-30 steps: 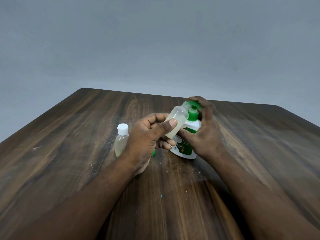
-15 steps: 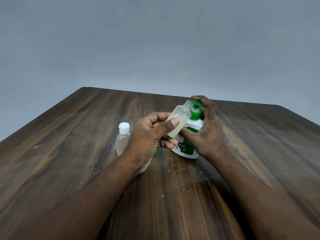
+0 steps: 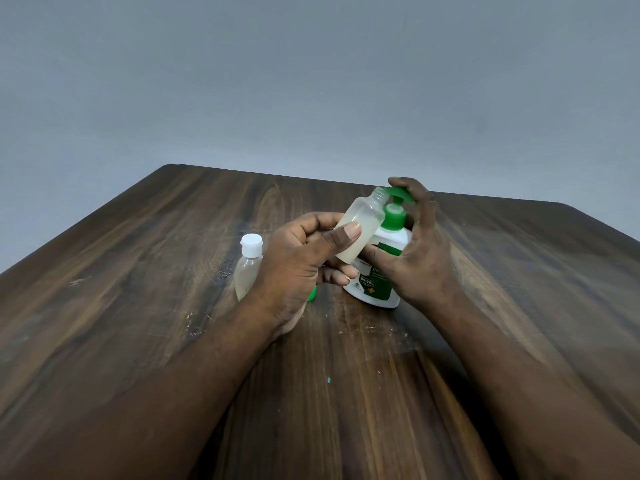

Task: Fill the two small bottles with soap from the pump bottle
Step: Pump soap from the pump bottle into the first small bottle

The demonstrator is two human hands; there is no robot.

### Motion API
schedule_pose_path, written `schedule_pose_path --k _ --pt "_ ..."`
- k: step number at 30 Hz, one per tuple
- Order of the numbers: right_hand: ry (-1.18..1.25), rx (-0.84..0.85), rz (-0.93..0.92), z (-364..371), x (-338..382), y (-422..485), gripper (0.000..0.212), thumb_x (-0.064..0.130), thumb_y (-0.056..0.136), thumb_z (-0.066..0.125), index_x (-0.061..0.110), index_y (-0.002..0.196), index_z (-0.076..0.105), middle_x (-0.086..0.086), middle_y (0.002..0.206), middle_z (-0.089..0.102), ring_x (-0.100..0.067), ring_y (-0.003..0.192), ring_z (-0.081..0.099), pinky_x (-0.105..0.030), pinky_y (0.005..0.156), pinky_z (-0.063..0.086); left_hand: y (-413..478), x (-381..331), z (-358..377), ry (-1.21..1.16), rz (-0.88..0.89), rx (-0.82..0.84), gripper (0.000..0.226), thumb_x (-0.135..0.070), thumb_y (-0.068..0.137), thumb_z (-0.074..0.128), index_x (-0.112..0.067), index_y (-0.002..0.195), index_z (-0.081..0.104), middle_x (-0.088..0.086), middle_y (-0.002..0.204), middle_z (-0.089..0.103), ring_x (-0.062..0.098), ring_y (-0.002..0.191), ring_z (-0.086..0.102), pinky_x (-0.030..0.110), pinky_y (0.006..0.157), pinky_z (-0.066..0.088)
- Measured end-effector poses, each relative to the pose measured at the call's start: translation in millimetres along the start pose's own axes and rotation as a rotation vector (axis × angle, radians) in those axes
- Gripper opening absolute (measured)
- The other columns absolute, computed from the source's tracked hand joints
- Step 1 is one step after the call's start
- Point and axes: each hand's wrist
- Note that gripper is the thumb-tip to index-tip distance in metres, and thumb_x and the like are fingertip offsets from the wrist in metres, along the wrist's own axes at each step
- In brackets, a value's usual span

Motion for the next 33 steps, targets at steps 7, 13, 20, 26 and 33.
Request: schedule_pose_path --k 7,13,20,26,33 --pt "-0.011 -0.022 0.049 2.7 0.3 -2.8 0.076 0.028 0.081 0.093 0.035 0.139 0.044 0.02 0.118 0.067 0.002 0.105 0.069 -0.012 0.078 0.054 -0.4 2.1 -1.0 0.03 -0.004 0.0 0.052 -0.037 0.075 0.08 -0.005 0.116 0.072 0.02 0.093 0.077 0.019 0.057 0.068 0.02 0.049 0.055" --pt "-0.013 -0.005 0.038 1.4 -0.7 -1.9 0.085 0.02 0.079 0.093 0.038 0.143 0.039 0.052 0.118 0.052 0.014 0.106 0.063 -0.004 0.078 0.048 -0.6 0.4 1.1 0.009 0.004 0.008 0.053 -0.037 0.074 0.08 -0.006 0.116 0.072 0.017 0.09 0.077 0.019 0.059 0.068 0.02 0.05 0.055" --pt "0.003 -0.005 0.044 -0.8 1.0 0.1 0.082 0.023 0.079 0.094 0.029 0.144 0.045 0.052 0.116 0.053 0.006 0.105 0.066 -0.014 0.08 0.054 0.9 2.3 -2.0 0.012 0.011 -0.003 0.055 -0.039 0.074 0.081 -0.007 0.118 0.072 0.022 0.095 0.077 0.02 0.061 0.069 0.021 0.051 0.056" --pt "-0.006 -0.02 0.079 0.5 5.1 -1.7 0.074 0.026 0.079 0.094 0.043 0.131 0.045 0.044 0.113 0.059 0.006 0.102 0.067 -0.009 0.077 0.05 0.2 5.2 -2.0 0.03 0.002 -0.013 0.056 -0.039 0.073 0.082 -0.006 0.117 0.072 0.018 0.092 0.077 0.02 0.058 0.068 0.02 0.048 0.054" --pt "-0.009 -0.01 0.067 -1.1 5.5 -1.2 0.084 0.024 0.078 0.095 0.043 0.139 0.041 0.05 0.115 0.055 0.014 0.105 0.064 -0.003 0.079 0.046 0.8 3.6 0.9 0.011 0.001 -0.005 0.052 -0.036 0.075 0.08 -0.007 0.117 0.072 0.02 0.093 0.077 0.019 0.059 0.068 0.02 0.05 0.055"
Point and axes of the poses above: each hand's wrist, its own y-axis towards the middle knuckle, its own z-axis out of the palm, x = y × z
